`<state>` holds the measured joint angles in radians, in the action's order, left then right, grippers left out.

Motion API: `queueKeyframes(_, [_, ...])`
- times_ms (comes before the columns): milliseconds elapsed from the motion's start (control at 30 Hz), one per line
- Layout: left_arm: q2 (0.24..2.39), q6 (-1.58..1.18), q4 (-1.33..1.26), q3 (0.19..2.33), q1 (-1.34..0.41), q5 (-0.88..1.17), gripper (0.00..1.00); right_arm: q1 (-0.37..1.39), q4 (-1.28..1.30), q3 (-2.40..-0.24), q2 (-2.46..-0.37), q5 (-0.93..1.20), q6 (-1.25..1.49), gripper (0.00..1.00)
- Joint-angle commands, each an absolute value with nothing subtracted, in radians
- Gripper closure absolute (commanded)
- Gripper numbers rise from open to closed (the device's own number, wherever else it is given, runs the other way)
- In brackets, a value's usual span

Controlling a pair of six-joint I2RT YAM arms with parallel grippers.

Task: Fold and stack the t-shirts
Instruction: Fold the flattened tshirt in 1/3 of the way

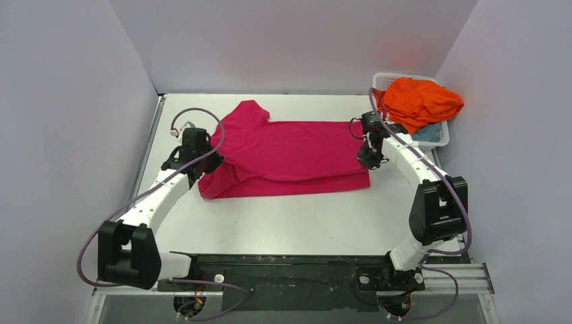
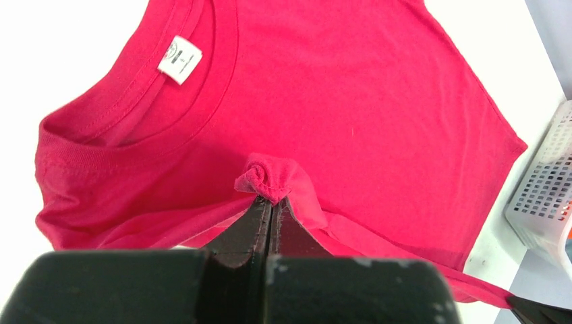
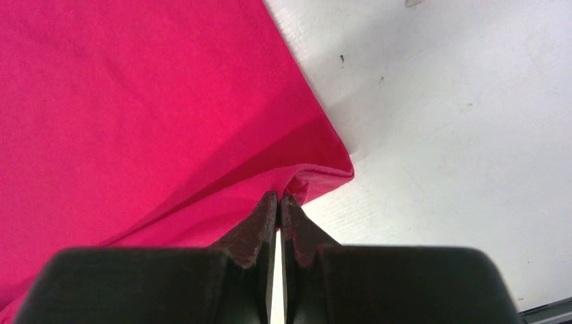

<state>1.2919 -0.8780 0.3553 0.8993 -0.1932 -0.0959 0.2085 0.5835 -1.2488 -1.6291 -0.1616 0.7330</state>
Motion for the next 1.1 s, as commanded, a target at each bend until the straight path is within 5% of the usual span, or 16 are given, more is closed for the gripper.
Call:
queueKeyframes(0, [1.344, -0.819, 0.276, 0.991, -0.185, -0.093, 1.00, 0.181, 0.615, -1.291, -1.647, -0.222, 0.736, 1.00])
queueKeyframes(433, [1.607, -0.525, 0.176, 1.164, -0.185, 0.039, 1.00, 0.155, 0.598, -1.333, -1.729, -0.210, 0.723, 1.00])
queueKeyframes(700, [1.867, -0.160, 0.383, 1.462, -0.184, 0.097, 0.99, 0.142, 0.596, -1.356, -1.766, -0.207, 0.720, 0.97])
queueKeyframes(767, [1.897, -0.131, 0.448, 1.518, -0.183, 0.070, 0.72, 0.131, 0.598, -1.364, -1.773, -0.205, 0.721, 0.84])
queueKeyframes(833, [1.894, -0.130, 0.474, 1.542, -0.183, 0.038, 0.27, 0.125, 0.610, -1.381, -1.773, -0.233, 0.721, 0.73])
queueKeyframes(900, [1.871, -0.146, 0.479, 1.550, -0.181, 0.012, 0.17, 0.121, 0.627, -1.404, -1.765, -0.278, 0.726, 0.64])
queueKeyframes(1067, [1.787, -0.210, 0.502, 1.593, -0.187, 0.008, 0.15, 0.138, 0.627, -1.406, -1.686, -0.308, 0.691, 0.39])
